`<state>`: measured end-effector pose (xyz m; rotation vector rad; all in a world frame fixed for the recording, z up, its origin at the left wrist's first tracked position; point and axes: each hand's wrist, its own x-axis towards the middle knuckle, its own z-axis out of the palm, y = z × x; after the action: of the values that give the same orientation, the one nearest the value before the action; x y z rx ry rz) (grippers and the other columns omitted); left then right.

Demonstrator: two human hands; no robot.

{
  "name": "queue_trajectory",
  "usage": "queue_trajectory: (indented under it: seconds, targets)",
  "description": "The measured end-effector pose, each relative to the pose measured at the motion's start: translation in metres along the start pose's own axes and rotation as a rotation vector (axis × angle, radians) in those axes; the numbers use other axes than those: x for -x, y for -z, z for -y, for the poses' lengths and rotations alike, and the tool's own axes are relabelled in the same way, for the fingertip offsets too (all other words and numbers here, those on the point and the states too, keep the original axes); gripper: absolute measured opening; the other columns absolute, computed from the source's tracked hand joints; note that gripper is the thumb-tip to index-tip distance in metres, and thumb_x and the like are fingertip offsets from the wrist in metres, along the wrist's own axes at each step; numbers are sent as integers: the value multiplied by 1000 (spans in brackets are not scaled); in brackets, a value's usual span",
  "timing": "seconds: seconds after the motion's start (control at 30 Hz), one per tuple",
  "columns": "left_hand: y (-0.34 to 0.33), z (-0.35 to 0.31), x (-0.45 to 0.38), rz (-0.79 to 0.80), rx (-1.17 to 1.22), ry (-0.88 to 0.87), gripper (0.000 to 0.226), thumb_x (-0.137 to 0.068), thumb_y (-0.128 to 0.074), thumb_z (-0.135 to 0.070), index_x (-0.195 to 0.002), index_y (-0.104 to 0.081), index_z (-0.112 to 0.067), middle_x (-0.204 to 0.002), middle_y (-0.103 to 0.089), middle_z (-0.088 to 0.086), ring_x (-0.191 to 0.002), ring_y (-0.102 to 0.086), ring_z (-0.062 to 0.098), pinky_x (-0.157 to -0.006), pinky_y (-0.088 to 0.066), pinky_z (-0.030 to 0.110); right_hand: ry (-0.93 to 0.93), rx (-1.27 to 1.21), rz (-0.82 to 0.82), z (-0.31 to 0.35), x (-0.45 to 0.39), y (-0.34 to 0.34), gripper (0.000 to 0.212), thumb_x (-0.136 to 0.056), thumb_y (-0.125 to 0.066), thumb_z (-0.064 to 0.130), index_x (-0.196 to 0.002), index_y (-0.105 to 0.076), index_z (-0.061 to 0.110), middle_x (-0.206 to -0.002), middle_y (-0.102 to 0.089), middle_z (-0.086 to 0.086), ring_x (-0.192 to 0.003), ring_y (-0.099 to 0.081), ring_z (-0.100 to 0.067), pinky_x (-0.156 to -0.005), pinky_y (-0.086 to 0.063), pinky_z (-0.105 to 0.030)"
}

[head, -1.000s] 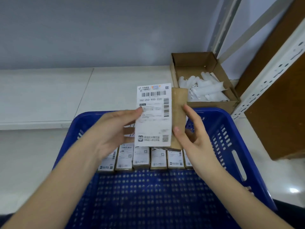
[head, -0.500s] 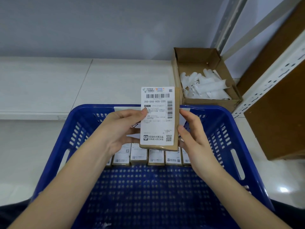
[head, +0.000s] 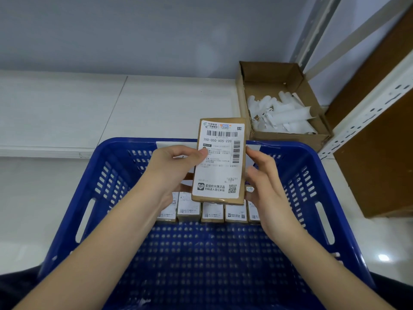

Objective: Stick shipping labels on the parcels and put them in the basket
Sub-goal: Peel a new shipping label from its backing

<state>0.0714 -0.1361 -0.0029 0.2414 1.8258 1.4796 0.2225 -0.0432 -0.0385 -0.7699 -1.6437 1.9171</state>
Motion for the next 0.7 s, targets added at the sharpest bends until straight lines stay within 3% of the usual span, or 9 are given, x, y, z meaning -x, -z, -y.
queue_trajectory:
  seconds: [0.07,0.17,0.23,0.4,0.47,0.5,0.6,0.67,0.7]
  targets:
    - [-5,0,3,-21,9,-27,14,-81,-74,-25,-79,-71,-11,-90,-74,6,-89,-70,29,-68,-60,47,11,16,-3,1,0,0,46,-85,-59,27,-128,-43,28,-113,-61,27,-105,-63,-8,-75,-57,-27]
    - [-8,0,5,-34,28,-69,15,-85,-71,-22,-77,-68,-10,-74,-73,-3,-73,-72,20,-55,-60,38,33,46,14,1,-1,3,54,-84,-66,6,-125,-43,32,-126,-56,19,-109,-60,-14,-74,-58,-29]
    - [-8,1,7,-34,12,-94,17,-87,-69,-22,-76,-65,-10,-64,-71,-7,-62,-70,13,-51,-58,32,33,58,42,1,-2,6,59,-83,-67,2,-124,-41,36,-120,-56,27,-109,-60,-11,-72,-56,-25]
    - [-8,4,12,-80,-123,-198,20,-90,-66,-25,-78,-64,-8,-75,-71,0,-63,-67,8,-57,-56,27,19,74,85,6,0,7,73,-77,-72,2,-123,-37,47,-123,-49,34,-112,-57,-6,-69,-57,-25]
    - [-4,2,15,-107,-334,-300,24,-90,-65,-32,-75,-62,-14,-79,-70,-3,-62,-66,7,-59,-57,27,8,60,41,6,0,7,76,-75,-74,6,-122,-36,51,-134,-42,25,-114,-57,-11,-71,-56,-25]
    - [-2,3,16,-140,-561,-337,28,-89,-63,-41,-76,-60,-16,-81,-68,-7,-65,-65,8,-61,-55,30,1,55,29,5,2,7,78,-74,-75,6,-123,-36,52,-138,-41,20,-115,-57,-13,-74,-57,-27]
    - [8,10,14,-498,-1387,-436,51,-80,-58,-64,-85,-48,-15,-81,-50,-3,-63,-50,15,-51,-36,27,-6,43,6,0,7,6,72,-76,-73,4,-123,-41,49,-135,-50,14,-111,-60,-12,-75,-57,-29]
    - [9,10,18,-639,-1448,-669,46,-76,-74,-48,-87,-58,-7,-76,-52,6,-59,-53,21,-46,-34,27,-25,-1,-15,0,8,7,65,-75,-73,7,-120,-44,45,-128,-56,11,-108,-61,-6,-73,-56,-27]
    - [6,13,18,-592,-1347,-864,33,-80,-74,-33,-93,-64,-4,-82,-61,10,-66,-61,26,-48,-42,32,-32,-10,-11,0,8,8,64,-75,-73,9,-121,-45,44,-126,-58,11,-107,-62,-5,-72,-56,-26]
